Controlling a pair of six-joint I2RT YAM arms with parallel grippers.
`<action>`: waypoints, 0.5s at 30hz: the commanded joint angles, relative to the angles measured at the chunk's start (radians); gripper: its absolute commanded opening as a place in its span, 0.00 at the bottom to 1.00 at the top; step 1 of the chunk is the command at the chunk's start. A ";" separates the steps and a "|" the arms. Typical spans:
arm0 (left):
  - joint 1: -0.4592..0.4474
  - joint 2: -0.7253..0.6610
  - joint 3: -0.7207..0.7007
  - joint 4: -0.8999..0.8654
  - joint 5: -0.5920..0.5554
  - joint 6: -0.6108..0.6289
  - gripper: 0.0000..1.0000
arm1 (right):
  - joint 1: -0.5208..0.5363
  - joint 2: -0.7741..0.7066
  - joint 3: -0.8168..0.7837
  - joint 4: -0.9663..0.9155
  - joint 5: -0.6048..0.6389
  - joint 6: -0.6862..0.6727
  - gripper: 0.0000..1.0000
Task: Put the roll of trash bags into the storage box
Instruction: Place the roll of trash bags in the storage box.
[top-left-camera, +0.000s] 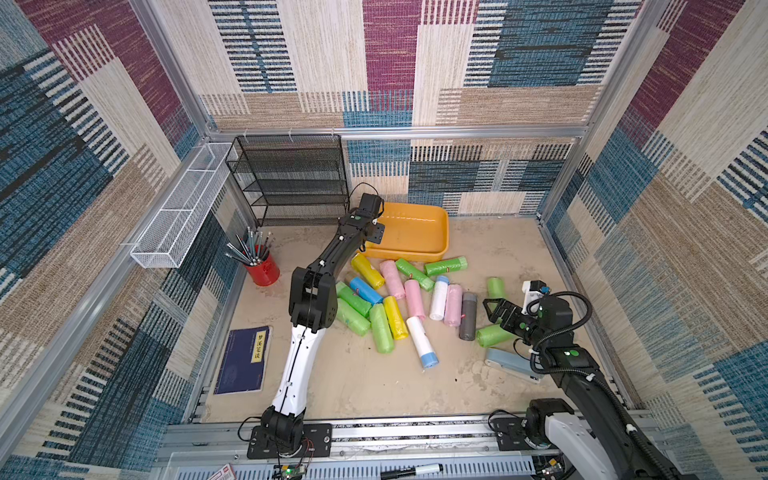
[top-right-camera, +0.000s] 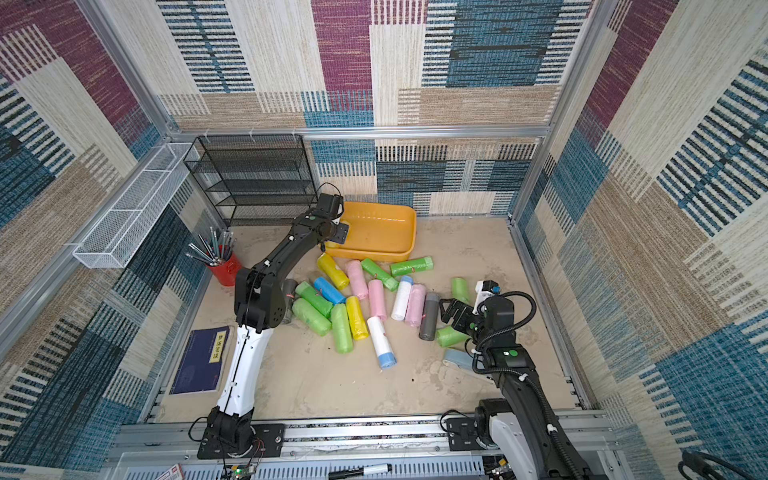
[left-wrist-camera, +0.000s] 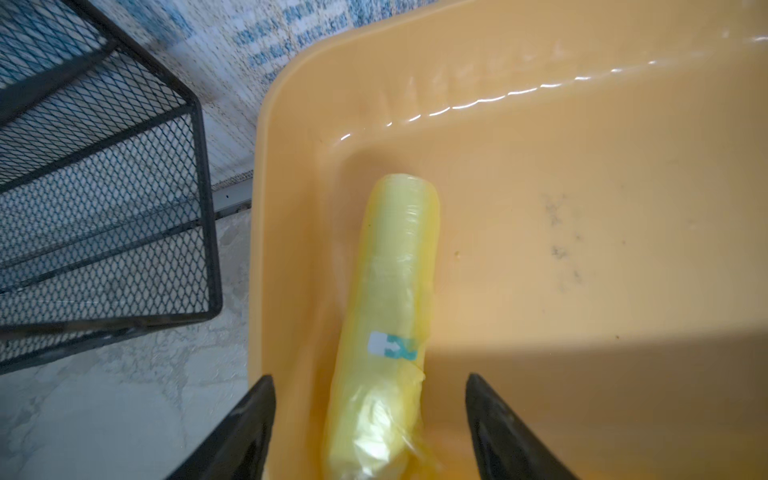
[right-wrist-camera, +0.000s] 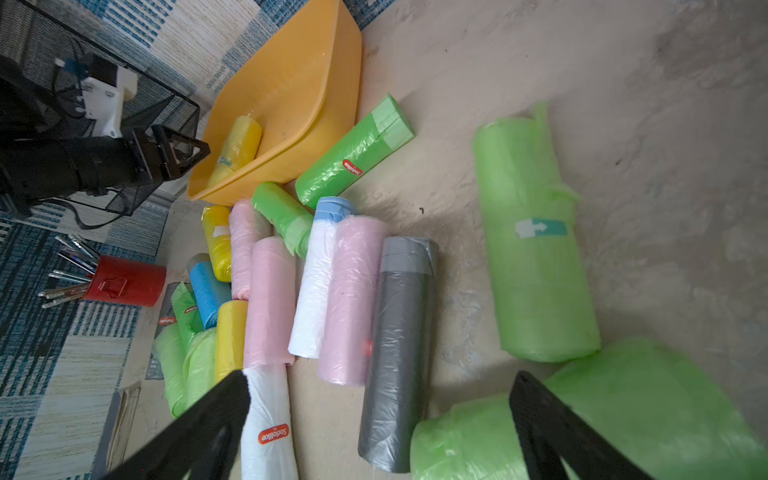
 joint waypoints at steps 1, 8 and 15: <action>0.000 -0.035 -0.023 0.016 -0.007 0.002 0.75 | 0.001 0.026 0.029 -0.042 0.003 -0.034 0.99; -0.015 -0.152 -0.125 0.019 0.025 -0.038 0.77 | 0.002 0.032 0.061 -0.056 -0.009 -0.034 0.99; -0.035 -0.316 -0.316 0.091 0.043 -0.092 0.82 | 0.002 0.076 0.088 -0.042 -0.094 -0.034 0.99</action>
